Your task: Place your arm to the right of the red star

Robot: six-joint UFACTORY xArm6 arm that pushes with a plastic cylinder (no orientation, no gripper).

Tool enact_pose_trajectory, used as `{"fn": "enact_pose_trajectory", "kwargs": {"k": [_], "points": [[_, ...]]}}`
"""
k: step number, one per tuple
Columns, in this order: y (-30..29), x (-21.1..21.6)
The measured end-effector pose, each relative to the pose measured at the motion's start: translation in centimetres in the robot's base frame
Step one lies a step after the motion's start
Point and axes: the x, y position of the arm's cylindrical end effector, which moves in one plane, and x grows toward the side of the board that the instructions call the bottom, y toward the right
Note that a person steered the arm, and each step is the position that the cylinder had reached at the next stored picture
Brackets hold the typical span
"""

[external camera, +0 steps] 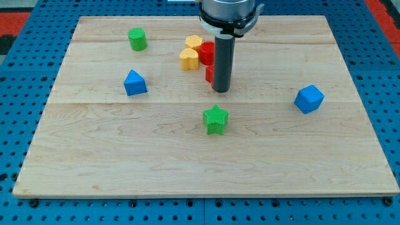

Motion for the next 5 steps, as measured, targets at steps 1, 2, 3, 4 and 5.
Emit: {"fn": "enact_pose_trajectory", "kwargs": {"k": [1,2,3,4,5], "points": [[-1.1,-0.4],[-0.4,-2.7],[-0.4,-3.0],[0.7,-1.3],[5.2,-2.2]]}}
